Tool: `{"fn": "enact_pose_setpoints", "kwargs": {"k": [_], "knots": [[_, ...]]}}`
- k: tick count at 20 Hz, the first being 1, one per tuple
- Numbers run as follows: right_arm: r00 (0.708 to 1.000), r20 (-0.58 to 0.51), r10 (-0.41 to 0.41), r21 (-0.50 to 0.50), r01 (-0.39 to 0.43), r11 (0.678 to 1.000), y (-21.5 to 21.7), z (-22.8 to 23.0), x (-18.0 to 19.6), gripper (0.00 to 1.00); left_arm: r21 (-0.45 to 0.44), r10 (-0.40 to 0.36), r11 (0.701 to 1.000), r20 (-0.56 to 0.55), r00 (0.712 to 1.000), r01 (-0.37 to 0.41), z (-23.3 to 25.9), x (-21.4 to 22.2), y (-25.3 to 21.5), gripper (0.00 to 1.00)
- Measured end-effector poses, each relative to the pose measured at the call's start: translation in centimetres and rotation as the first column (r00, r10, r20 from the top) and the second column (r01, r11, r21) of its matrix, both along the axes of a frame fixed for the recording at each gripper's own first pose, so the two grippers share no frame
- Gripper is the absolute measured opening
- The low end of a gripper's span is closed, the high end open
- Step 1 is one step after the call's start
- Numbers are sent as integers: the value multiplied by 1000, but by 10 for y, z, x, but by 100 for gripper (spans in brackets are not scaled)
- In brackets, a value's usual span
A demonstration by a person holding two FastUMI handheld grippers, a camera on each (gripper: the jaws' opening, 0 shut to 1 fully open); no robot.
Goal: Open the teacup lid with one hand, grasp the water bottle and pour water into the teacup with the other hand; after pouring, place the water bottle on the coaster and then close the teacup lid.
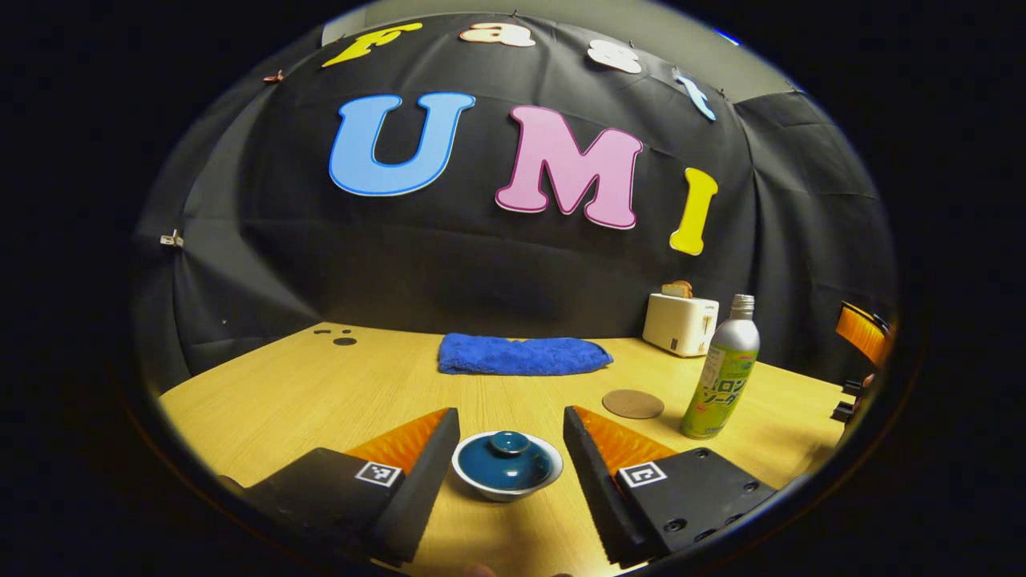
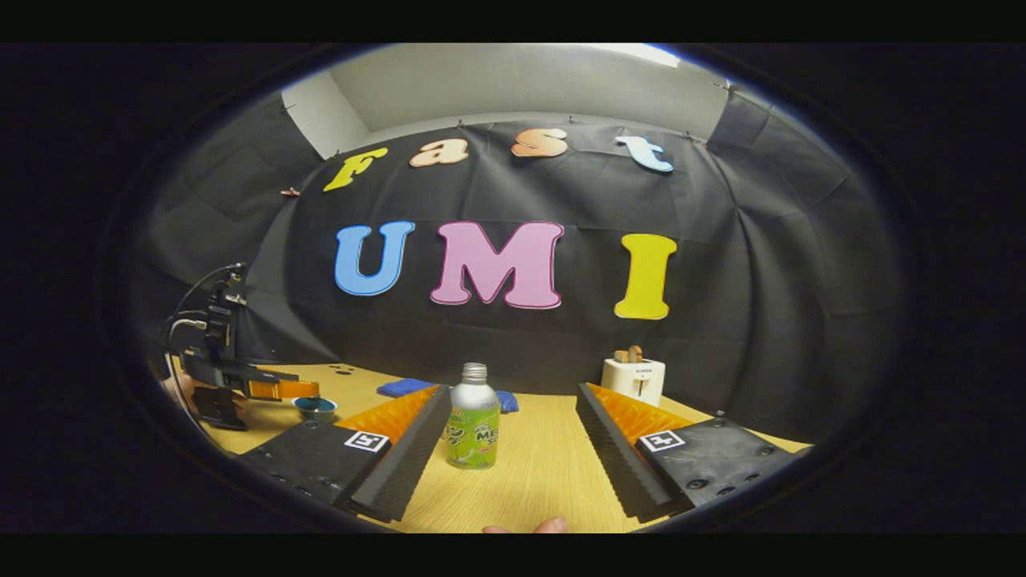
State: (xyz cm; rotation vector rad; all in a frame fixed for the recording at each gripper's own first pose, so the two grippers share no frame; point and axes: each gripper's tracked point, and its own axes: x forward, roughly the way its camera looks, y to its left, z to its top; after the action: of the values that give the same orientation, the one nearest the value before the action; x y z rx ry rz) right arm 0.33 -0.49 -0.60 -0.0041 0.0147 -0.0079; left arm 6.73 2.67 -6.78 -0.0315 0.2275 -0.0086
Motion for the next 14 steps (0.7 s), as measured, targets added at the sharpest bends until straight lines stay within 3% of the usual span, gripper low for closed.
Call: {"fn": "enact_pose_setpoints", "kwargs": {"k": [2,8,14], "knots": [[1000,-3,-6,-4,6,1000,-2,-1,1,97,30,-2,1000,-23,1000,3,-7,4,1,75],[1000,-9,-8,-3,8,1000,-3,-4,1,97,105,-18,994,-55,998,24,-16,14,-4,72],[1000,-5,-11,3,11,1000,-5,-3,1,97,123,-7,992,-105,994,20,-26,18,-4,57]]}}
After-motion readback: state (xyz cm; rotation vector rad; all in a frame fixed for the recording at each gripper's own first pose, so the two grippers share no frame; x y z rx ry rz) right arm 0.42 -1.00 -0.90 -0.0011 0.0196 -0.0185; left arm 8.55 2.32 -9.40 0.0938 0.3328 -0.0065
